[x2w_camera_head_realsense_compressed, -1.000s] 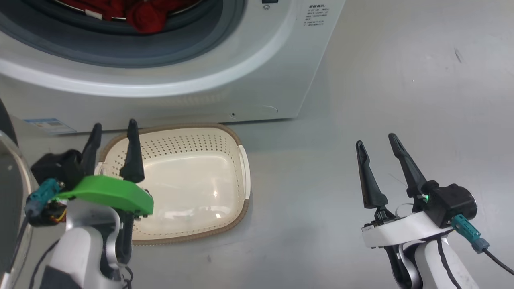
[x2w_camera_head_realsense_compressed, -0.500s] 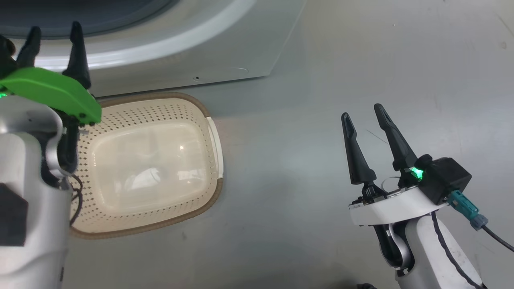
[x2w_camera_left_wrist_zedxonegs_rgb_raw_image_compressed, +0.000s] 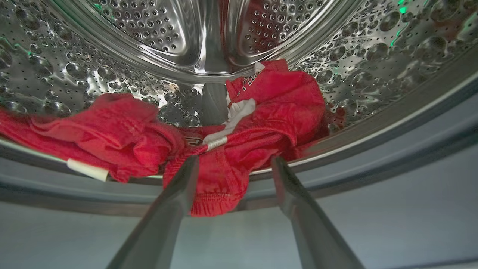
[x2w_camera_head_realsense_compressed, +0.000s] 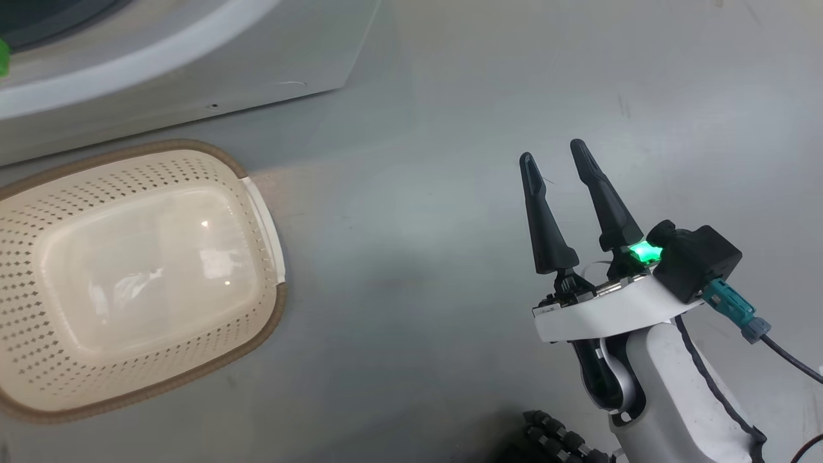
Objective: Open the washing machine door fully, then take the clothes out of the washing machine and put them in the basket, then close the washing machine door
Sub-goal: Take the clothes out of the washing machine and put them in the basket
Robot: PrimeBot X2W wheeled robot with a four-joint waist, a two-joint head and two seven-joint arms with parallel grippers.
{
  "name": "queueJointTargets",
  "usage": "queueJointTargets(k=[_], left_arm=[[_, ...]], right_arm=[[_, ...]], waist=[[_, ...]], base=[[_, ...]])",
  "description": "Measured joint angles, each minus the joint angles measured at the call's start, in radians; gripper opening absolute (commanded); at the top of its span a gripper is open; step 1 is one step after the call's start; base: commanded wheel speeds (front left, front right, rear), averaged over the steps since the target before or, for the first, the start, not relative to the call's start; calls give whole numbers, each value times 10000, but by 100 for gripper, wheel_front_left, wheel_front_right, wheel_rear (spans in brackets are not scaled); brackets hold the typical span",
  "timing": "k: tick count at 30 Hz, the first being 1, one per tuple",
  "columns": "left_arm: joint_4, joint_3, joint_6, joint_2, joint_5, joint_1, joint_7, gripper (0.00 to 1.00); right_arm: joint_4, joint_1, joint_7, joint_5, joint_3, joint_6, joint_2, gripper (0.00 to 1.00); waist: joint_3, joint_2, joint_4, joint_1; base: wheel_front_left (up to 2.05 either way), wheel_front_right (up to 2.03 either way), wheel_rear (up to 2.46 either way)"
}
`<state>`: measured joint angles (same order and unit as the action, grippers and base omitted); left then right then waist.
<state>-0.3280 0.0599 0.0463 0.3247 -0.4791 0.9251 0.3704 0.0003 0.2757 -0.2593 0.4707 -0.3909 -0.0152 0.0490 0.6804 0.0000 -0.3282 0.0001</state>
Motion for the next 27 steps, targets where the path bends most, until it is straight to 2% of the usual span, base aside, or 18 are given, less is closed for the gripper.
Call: queueJointTargets(k=[10,17,21,22,23,24,27], left_arm=[[-846,-119,-92,671,278,985,347,100],[-1457,33,-169,826,464,1210,508,100],[-1881,113,-38,984,794,1219,721,100],[-1973,107,48,999,849,1220,790,63],[-2077,136,107,1007,886,1225,871,40],[-2117,161,109,1009,938,1243,920,0],[-2257,253,115,1005,966,1407,1039,0]], right_arm=[[2,219,0,299,-351,107,-17,100],[6,301,0,305,-487,182,-25,100],[4,430,0,309,-516,198,-25,100],[4,454,0,309,-523,199,-25,100],[4,464,0,309,-535,270,-27,100],[6,467,0,309,-548,274,-27,100],[8,478,0,309,-581,278,-25,100]], waist=[[369,0,-744,0],[484,0,-869,0],[504,0,-879,0],[508,0,-878,0],[511,0,-876,0],[513,0,-874,0],[519,0,-865,0]], base=[[0,0,0],[0,0,0],[0,0,0],[0,0,0],[0,0,0],[0,0,0],[0,0,0]])
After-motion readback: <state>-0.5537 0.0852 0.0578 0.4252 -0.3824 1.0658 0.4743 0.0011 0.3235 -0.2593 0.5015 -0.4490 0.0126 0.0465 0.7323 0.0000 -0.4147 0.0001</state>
